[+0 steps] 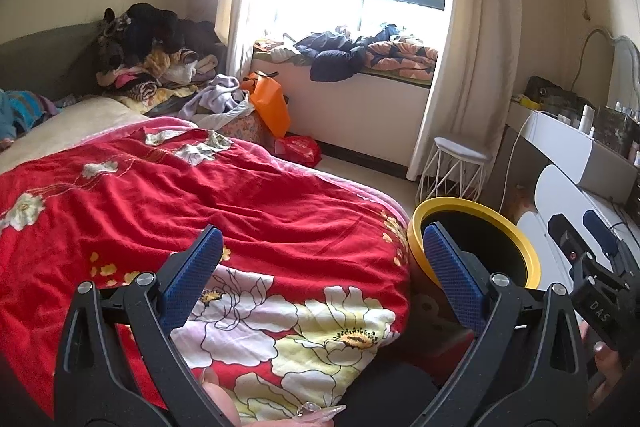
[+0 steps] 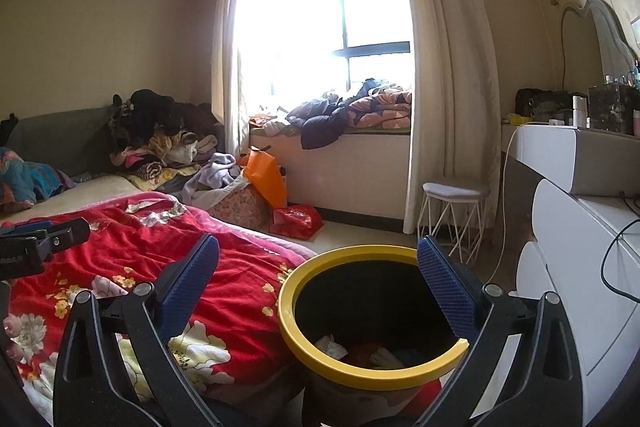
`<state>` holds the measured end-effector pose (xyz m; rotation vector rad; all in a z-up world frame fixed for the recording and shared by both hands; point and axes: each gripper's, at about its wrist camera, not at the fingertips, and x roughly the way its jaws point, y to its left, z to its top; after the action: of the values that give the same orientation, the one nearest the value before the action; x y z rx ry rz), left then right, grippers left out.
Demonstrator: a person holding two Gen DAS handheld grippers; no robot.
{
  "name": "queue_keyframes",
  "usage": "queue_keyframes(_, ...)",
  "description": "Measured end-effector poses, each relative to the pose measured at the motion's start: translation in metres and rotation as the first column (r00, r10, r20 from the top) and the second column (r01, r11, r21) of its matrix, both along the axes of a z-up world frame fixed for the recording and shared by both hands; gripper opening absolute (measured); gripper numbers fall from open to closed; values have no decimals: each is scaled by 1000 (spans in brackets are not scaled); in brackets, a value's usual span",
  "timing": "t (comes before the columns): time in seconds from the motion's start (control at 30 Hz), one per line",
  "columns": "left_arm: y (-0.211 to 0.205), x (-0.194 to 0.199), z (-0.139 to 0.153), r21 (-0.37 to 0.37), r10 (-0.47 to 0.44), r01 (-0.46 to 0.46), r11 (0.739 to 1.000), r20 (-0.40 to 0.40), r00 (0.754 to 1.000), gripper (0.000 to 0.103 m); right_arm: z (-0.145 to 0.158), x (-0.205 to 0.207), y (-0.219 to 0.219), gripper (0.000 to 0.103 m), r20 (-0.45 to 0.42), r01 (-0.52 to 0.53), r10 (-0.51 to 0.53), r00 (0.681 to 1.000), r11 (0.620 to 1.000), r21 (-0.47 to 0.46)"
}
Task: Collect trash
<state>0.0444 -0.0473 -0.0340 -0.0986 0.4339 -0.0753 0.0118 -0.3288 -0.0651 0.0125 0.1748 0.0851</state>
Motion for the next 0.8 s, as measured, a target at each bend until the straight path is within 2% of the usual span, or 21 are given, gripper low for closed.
queue_keyframes(0.8, -3, 0, 5, -15, -8, 8, 1000, 11, 1000, 92, -5, 1, -4, 96, -10, 21, -21, 1000, 1000, 18)
